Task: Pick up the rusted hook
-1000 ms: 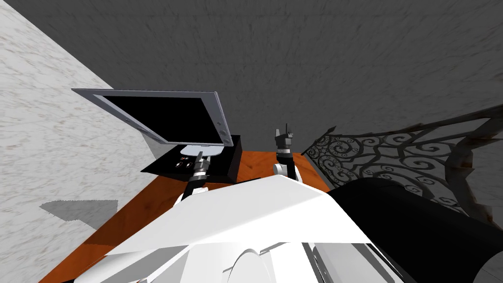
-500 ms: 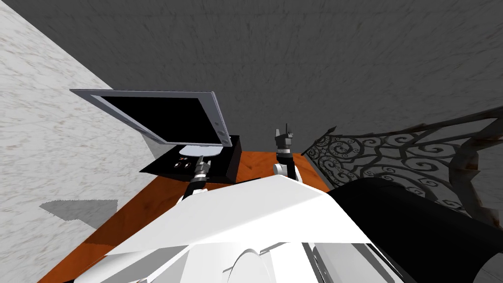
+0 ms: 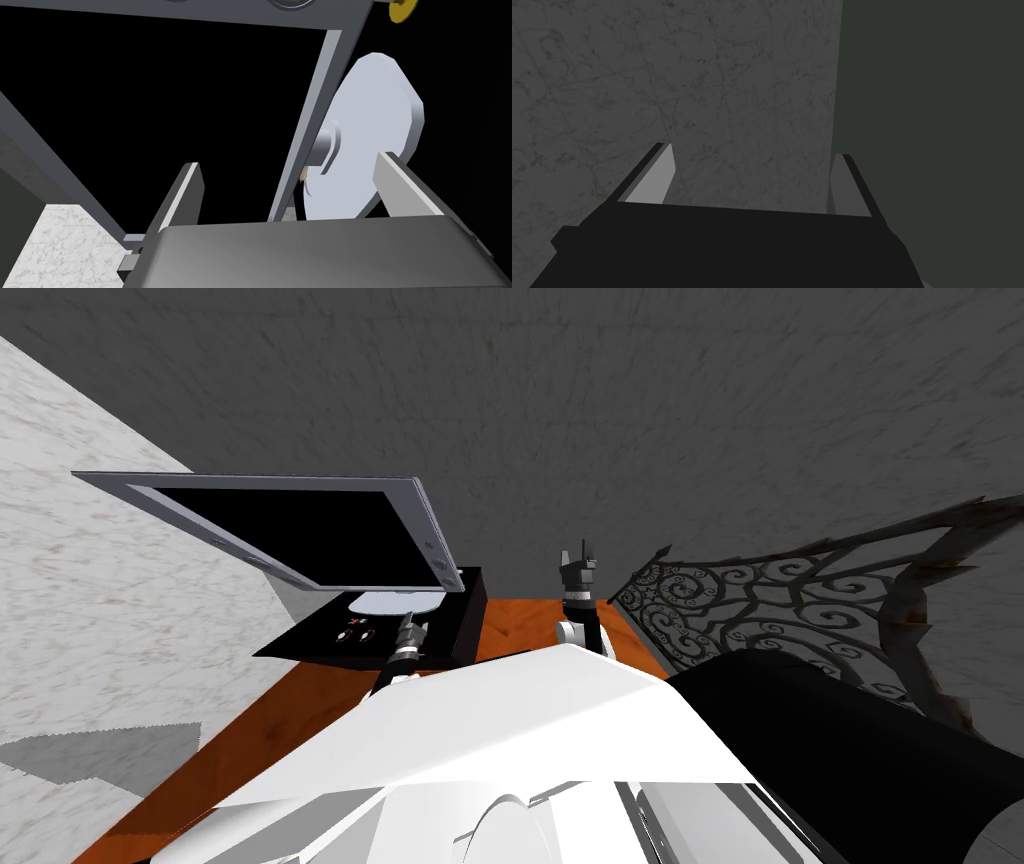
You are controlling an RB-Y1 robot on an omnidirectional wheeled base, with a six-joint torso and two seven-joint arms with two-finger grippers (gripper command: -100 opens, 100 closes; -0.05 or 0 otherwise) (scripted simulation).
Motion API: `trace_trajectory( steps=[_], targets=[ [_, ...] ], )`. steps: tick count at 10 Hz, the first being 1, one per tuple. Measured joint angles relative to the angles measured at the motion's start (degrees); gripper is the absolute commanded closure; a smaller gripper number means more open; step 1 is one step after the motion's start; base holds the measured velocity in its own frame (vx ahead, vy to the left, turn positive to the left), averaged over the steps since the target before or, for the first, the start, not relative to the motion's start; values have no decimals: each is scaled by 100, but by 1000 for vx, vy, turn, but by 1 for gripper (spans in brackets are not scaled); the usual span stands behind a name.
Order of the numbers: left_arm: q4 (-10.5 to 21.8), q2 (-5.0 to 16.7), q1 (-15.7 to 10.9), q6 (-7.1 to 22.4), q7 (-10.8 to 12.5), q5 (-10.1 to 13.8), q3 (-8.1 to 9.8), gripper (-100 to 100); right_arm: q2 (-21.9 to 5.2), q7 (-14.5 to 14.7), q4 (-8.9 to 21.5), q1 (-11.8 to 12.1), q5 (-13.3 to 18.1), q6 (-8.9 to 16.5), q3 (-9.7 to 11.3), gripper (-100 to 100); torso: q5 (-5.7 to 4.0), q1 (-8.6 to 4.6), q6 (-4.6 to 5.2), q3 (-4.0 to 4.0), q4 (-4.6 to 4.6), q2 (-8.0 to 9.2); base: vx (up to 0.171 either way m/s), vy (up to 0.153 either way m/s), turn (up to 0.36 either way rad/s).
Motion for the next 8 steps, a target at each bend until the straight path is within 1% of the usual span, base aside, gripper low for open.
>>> trace_trajectory(
  steps=[1,2,3,4,5,6,7,8],
  targets=[
    [209,77,-58,61,94,127,42,-100,0,0,0,0,0,0,0,0,4,18,-1,1,0,3,66,-13,-13],
    [362,123,-64,97,167,198,62,-100,-1,0,0,0,0,0,-1,0,6,29,-2,12,3,23,43,-22,-47],
    [546,123,-63,145,224,298,90,-100,-1,0,0,-1,0,0,-1,0,7,27,-2,19,6,34,36,-27,-25],
    [580,153,-44,259,269,369,134,-100,-1,0,0,-1,0,0,-1,0,6,26,-2,22,8,40,55,-26,-50],
    [787,232,-146,338,364,498,173,-100,-1,0,0,-1,0,0,-1,0,6,27,-1,20,8,35,56,-21,-24],
    [955,263,-199,416,423,567,208,-100,-1,0,0,-1,0,0,-1,0,6,27,-2,19,7,35,53,-28,-52],
    [1148,325,-247,494,509,693,248,-100,-1,0,0,-1,0,0,-1,0,6,26,-1,20,7,35,51,-26,-23],
    [1355,323,-303,546,551,749,275,-100,-1,0,0,-1,0,0,-1,0,6,25,-2,20,7,36,68,-27,-49]
  ],
)
